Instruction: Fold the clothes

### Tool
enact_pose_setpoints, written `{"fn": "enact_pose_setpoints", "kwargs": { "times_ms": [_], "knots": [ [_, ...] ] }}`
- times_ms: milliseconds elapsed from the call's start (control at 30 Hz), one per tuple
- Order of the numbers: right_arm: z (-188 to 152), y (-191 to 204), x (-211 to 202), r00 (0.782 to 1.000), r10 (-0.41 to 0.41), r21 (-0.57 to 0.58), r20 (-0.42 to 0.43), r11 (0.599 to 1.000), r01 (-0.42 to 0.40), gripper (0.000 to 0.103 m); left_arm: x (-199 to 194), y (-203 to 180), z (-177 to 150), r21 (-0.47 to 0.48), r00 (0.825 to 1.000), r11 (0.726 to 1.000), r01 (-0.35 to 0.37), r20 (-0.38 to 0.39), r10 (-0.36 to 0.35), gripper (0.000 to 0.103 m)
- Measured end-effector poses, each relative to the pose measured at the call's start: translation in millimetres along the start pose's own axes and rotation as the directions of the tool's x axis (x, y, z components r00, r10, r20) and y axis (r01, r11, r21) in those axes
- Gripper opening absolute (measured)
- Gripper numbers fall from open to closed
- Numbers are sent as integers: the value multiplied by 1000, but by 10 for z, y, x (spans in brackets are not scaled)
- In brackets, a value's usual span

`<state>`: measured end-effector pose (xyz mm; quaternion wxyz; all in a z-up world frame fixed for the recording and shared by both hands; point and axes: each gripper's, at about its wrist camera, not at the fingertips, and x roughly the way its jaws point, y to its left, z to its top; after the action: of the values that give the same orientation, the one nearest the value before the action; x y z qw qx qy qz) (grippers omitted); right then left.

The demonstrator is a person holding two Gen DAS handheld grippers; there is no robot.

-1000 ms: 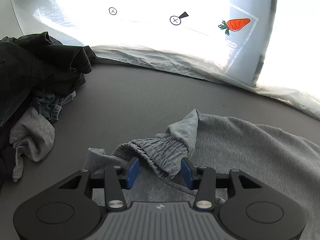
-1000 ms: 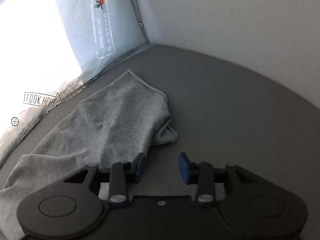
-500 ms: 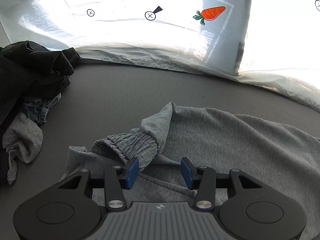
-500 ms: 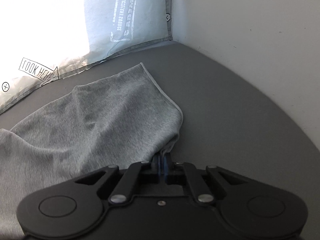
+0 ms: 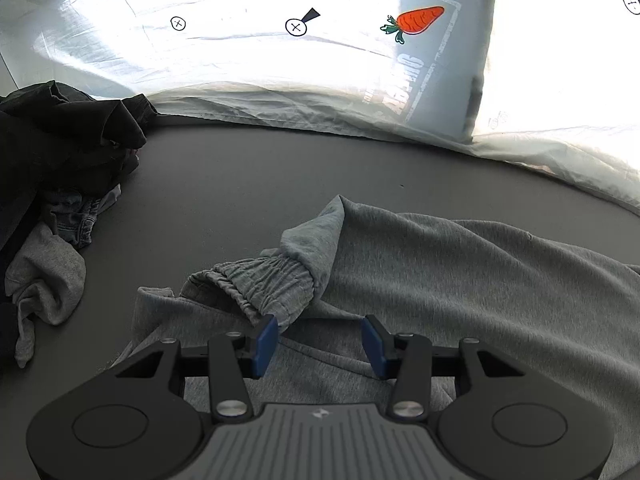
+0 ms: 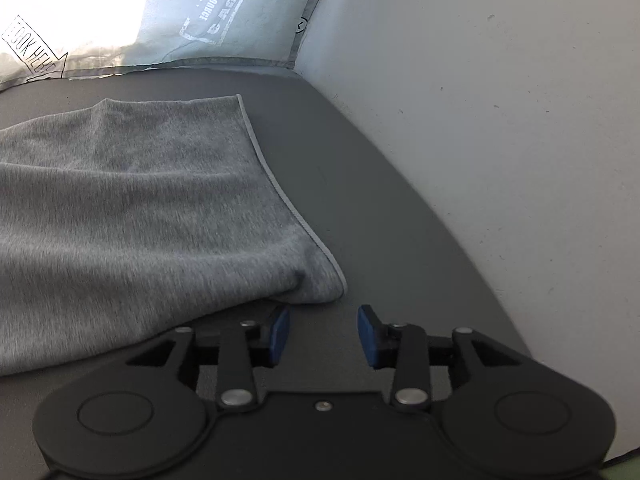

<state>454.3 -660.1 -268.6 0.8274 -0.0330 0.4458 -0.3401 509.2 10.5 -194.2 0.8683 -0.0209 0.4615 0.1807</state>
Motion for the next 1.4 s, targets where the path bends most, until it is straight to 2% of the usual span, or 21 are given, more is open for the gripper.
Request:
{"fn": "enact_pose_setpoints", "kwargs": {
  "times_ms": [67, 100, 133, 200, 267, 433, 500, 567, 733, 800, 867, 967, 1067, 1100, 1167, 1233, 1300, 1333, 1400],
  "knots": [
    [-86, 45, -127, 999, 36, 58, 15, 998, -37, 52, -16, 35, -15, -3, 1000, 1000, -7, 1, 7, 50],
    [-130, 68, -191, 998, 53, 87, 23, 995, -55, 62, -24, 62, -25, -15, 1000, 1000, -3, -1, 3, 50],
    [-179, 106, -266, 997, 70, 110, 34, 991, -74, 67, -32, 89, -35, -27, 1000, 1000, 1, -2, -1, 50],
    [-317, 306, -500, 992, 106, 109, 69, 988, -114, 82, -70, 154, -77, -47, 1000, 999, 21, -3, -22, 51],
    [-406, 509, -681, 983, 166, 83, 83, 981, -173, 87, -116, 196, -136, -37, 999, 998, 41, -4, -42, 57],
    [-519, 950, -1118, 963, 249, 29, 100, 967, -252, 90, -218, 308, -320, 16, 999, 999, 40, -1, -40, 58],
    [-555, 1122, -1292, 955, 277, 8, 104, 960, -279, 97, -232, 389, -373, 32, 999, 999, 39, -9, -39, 59],
    [-592, 1294, -1465, 946, 304, -14, 108, 952, -305, 99, -222, 471, -405, 48, 999, 998, 43, -14, -42, 61],
    [-687, 1724, -1893, 921, 373, -62, 112, 928, -368, 101, -134, 659, -362, 126, 998, 990, 58, -10, -57, 64],
    [-747, 1877, -1989, 917, 387, -42, 93, 922, -385, 101, -87, 667, -315, 174, 997, 982, 79, -8, -79, 65],
    [-803, 2026, -2070, 922, 376, -26, 86, 926, -376, 101, -25, 597, -264, 274, 993, 955, 109, 15, -118, 68],
    [-876, 2231, -2203, 937, 342, 3, 74, 939, -343, 101, 107, 460, -198, 423, 986, 899, 116, 61, -156, 70],
    [-914, 2376, -2339, 945, 322, 21, 61, 946, -323, 101, 290, 341, -118, 535, 978, 839, 94, 108, -178, 70],
    [-915, 2411, -2386, 948, 314, 2, 61, 949, -314, 101, 366, 323, -78, 558, 977, 827, 67, 133, -169, 70],
    [-916, 2483, -2481, 953, 298, -34, 62, 954, -297, 101, 513, 357, 46, 564, 972, 826, 1, 192, -132, 71],
    [-918, 2555, -2575, 957, 282, -70, 63, 958, -278, 101, 674, 537, 280, 497, 965, 864, -82, 256, -56, 71],
    [-919, 2626, -2665, 961, 268, -107, 65, 960, -260, 101, 848, 789, 561, 390, 956, 905, -172, 287, 58, 71],
    [-911, 2661, -2694, 962, 267, -130, 66, 958, -257, 101, 926, 927, 693, 351, 955, 916, -195, 282, 95, 70],
    [-889, 2733, -2722, 961, 269, -162, 63, 953, -256, 101, 1021, 1208, 905, 291, 964, 940, -178, 241, 108, 70]
  ]
}}
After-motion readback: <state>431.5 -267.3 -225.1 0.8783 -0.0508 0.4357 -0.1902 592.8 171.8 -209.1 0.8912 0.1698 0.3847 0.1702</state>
